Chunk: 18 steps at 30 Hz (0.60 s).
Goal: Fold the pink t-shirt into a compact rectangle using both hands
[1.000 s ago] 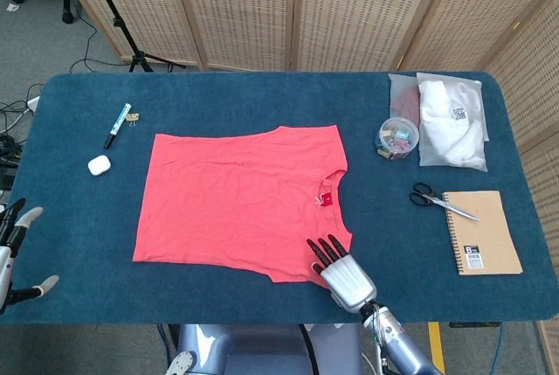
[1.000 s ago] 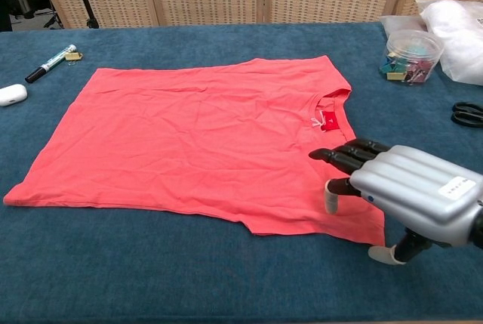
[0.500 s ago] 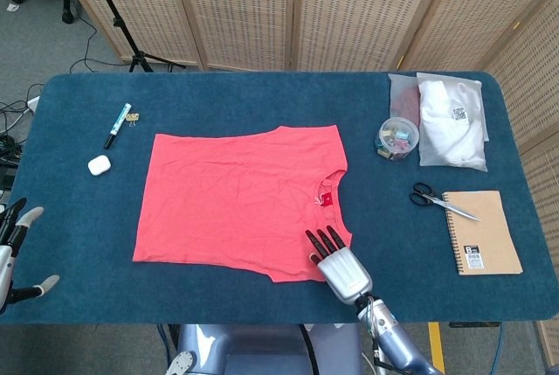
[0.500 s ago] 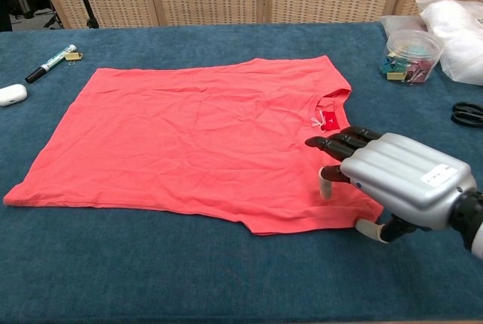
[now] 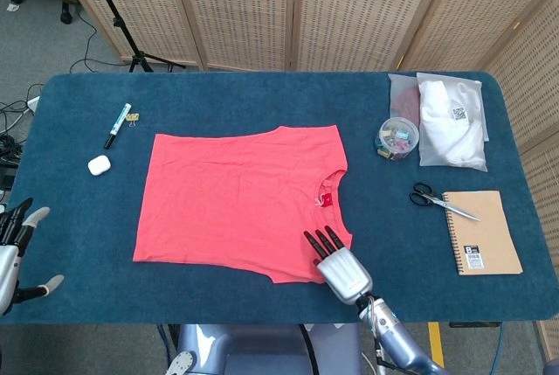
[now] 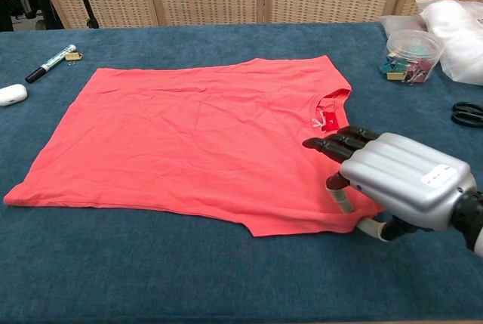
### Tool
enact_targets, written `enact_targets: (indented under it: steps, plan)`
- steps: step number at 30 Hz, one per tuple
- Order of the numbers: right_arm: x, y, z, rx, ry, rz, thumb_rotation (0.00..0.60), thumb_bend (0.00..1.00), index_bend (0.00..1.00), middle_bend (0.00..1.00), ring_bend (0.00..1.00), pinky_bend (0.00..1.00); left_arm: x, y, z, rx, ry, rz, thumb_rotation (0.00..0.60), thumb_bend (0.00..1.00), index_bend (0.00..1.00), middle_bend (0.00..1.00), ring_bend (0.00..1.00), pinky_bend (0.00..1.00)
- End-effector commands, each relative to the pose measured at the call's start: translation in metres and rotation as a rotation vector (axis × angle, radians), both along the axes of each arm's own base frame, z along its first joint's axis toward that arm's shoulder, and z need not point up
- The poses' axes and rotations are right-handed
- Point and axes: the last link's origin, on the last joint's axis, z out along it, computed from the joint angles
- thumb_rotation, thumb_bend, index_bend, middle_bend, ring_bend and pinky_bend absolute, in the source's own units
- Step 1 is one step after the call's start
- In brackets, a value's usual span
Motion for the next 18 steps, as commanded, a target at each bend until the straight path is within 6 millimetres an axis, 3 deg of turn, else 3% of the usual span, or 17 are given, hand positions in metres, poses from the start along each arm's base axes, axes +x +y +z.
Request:
enact_targets:
  steps: [1, 13, 18]
  plan:
    - [0.0, -0.001, 0.0, 0.006, -0.015, 0.019, 0.6, 0.41, 0.59, 0.0, 0.0, 0.0, 0.001, 0.001, -0.006, -0.001, -0.003, -0.044, 0.6, 0.0, 0.0, 0.0, 0.0, 0.0]
    - [-0.002, -0.003, 0.005, 0.033, -0.049, 0.072, 0.6, 0.42, 0.59, 0.0, 0.0, 0.0, -0.006, 0.009, -0.046, -0.081, 0.003, -0.17, 0.6, 0.07, 0.0, 0.0, 0.0, 0.0]
    - [-0.003, -0.002, 0.007, 0.044, -0.066, 0.078, 0.6, 0.42, 0.59, 0.0, 0.0, 0.0, -0.011, 0.015, -0.066, -0.116, -0.011, -0.171, 0.6, 0.1, 0.09, 0.0, 0.0, 0.0]
